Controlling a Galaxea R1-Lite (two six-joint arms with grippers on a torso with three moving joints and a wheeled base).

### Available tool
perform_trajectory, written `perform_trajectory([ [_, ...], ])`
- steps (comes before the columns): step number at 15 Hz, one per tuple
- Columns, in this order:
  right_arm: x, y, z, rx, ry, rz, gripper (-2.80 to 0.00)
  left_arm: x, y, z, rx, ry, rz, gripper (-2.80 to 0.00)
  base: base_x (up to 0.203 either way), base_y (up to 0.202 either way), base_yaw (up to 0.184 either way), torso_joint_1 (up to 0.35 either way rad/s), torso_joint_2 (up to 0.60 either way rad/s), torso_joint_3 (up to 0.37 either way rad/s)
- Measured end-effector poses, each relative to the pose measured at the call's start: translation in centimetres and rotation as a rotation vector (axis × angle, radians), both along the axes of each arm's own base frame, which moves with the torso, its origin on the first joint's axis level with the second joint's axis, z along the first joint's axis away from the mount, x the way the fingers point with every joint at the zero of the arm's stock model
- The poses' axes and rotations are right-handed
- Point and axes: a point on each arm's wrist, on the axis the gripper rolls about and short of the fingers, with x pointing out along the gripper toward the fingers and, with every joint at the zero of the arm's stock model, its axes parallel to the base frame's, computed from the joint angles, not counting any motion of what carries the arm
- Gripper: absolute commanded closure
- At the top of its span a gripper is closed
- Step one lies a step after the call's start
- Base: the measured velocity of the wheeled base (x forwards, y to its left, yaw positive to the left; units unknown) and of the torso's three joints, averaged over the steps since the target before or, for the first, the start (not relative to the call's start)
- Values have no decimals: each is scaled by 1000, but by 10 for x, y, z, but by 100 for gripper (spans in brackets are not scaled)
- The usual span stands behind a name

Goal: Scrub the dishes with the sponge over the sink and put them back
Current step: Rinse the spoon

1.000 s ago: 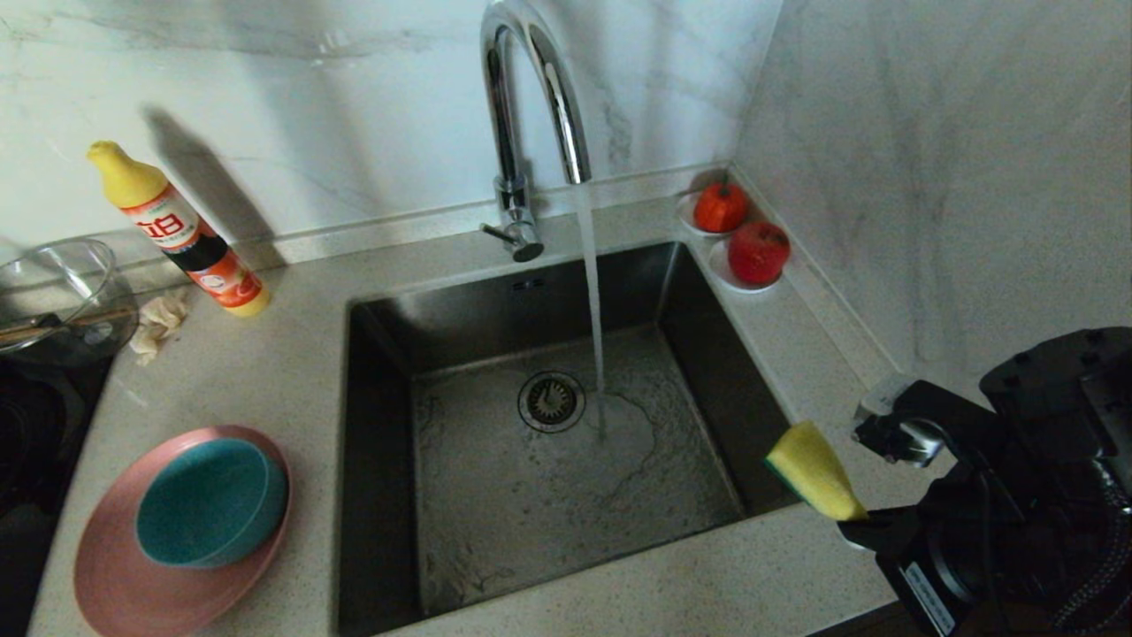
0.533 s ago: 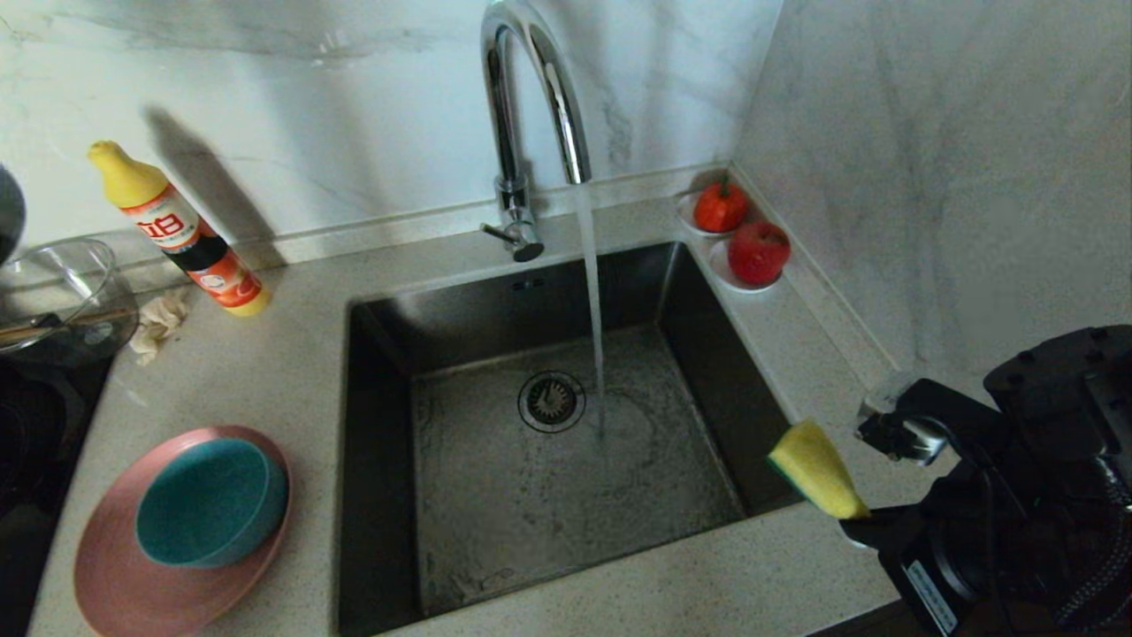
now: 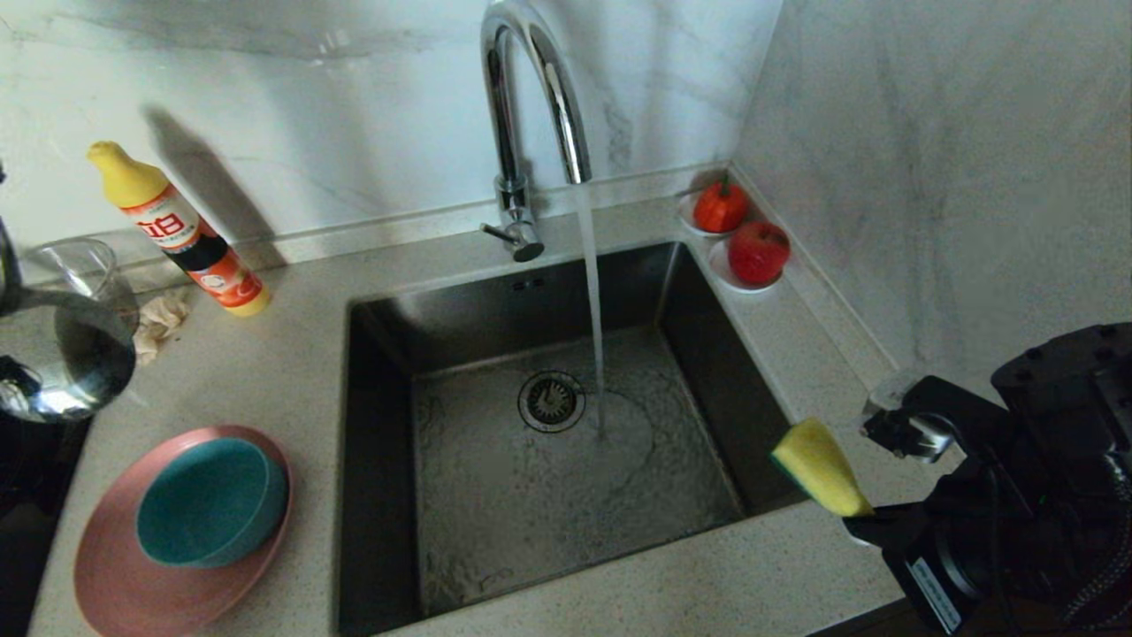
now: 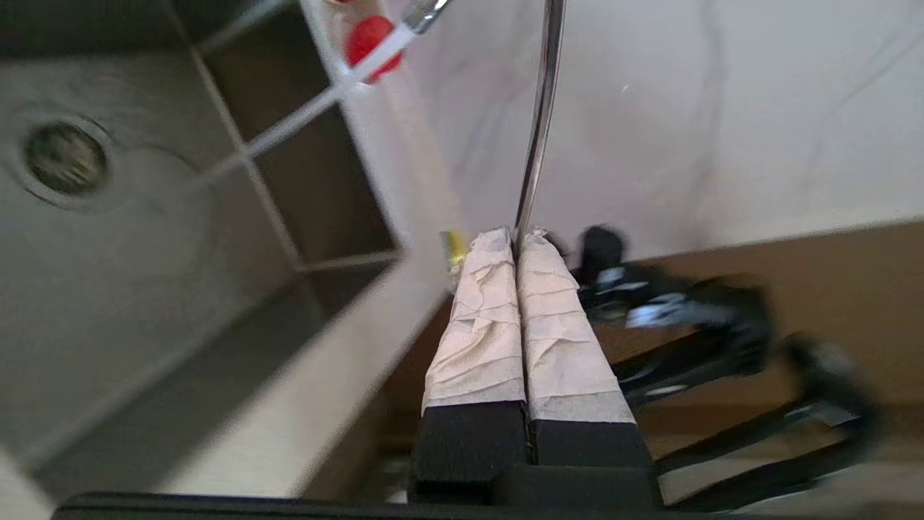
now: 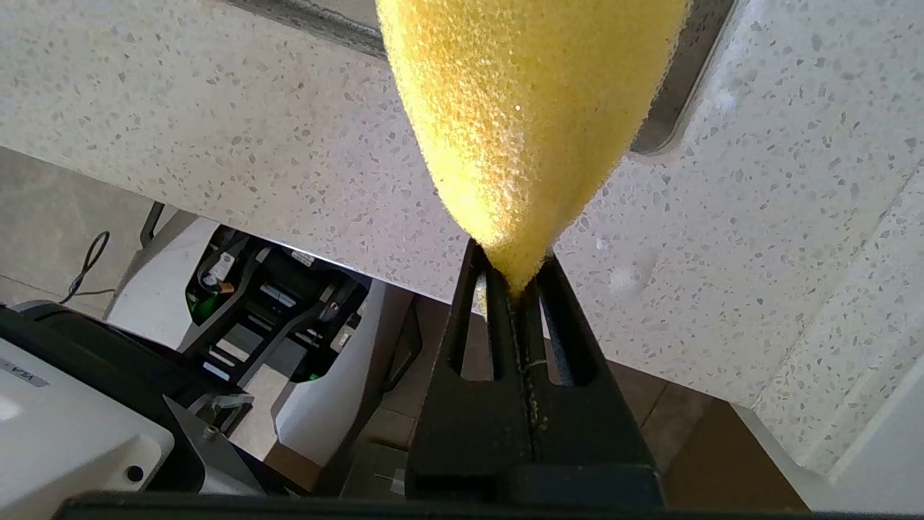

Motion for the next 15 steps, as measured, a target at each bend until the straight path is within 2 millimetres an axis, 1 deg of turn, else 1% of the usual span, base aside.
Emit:
perform_trajectory([
  [3, -1, -1, 1, 3, -5, 0, 0, 2, 2, -12, 65, -87, 7, 0, 0, 0, 0, 0, 0, 0],
  [10, -2, -1, 2, 6, -7, 0, 0, 5, 4, -27, 210, -282, 22, 0, 0, 0, 0, 0, 0, 0],
  [13, -2, -1, 2, 5, -7, -1, 0, 3, 5, -28, 256, -340, 38, 0, 0, 0, 0, 0, 0, 0],
  [15, -2, -1, 2, 5, -6, 0, 0, -2, 4, -25, 283, -373, 48, 0, 0, 0, 0, 0, 0, 0],
])
